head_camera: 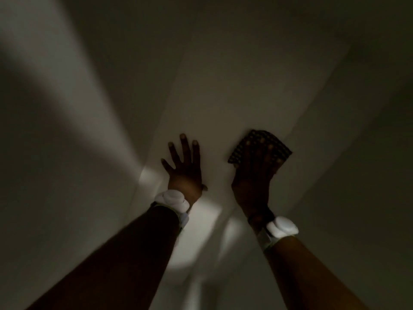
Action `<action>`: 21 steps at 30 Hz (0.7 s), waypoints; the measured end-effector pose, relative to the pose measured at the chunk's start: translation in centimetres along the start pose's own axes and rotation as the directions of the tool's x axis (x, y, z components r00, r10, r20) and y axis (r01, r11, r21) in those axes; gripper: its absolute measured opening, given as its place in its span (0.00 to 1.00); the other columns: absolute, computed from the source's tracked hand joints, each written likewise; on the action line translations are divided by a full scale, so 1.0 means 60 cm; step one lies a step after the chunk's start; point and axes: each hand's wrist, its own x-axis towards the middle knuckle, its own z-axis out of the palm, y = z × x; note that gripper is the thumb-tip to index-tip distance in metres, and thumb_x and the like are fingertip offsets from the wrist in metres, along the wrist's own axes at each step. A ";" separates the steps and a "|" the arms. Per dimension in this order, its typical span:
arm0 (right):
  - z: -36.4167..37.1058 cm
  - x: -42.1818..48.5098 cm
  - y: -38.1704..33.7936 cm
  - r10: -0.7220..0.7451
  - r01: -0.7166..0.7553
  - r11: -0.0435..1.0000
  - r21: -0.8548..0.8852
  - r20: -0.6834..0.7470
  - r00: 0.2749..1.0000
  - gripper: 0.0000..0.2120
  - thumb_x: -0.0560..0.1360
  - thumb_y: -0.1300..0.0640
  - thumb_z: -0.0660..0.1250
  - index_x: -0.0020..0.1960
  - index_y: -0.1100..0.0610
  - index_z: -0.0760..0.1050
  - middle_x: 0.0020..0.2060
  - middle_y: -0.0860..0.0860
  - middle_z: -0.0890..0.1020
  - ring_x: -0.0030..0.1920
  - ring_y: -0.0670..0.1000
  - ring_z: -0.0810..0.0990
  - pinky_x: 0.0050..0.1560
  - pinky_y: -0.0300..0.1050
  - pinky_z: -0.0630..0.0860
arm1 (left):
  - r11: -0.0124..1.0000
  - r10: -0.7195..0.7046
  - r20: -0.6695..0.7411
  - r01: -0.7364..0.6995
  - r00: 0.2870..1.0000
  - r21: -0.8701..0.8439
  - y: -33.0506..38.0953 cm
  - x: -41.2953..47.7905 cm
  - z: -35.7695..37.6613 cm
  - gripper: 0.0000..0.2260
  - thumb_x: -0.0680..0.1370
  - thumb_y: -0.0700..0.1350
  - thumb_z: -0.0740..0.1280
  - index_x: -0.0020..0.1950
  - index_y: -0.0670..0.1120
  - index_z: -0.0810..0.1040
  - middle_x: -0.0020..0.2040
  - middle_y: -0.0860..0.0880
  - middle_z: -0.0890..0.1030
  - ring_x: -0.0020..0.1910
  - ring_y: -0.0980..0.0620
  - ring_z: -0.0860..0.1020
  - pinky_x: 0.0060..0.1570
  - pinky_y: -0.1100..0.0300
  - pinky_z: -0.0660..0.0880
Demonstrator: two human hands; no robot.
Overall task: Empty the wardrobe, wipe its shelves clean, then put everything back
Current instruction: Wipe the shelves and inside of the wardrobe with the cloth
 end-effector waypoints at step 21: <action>0.045 -0.078 -0.005 0.054 -0.053 0.998 -0.014 0.088 0.995 0.32 0.84 0.57 0.58 0.82 0.59 0.46 0.80 0.63 0.48 0.79 0.70 0.49 0.70 0.78 0.53 | 0.957 -0.144 0.089 0.162 0.986 -0.239 -0.014 -0.071 0.061 0.67 0.64 0.75 0.71 0.79 0.43 0.30 0.77 0.37 0.27 0.76 0.23 0.50 0.65 0.36 0.72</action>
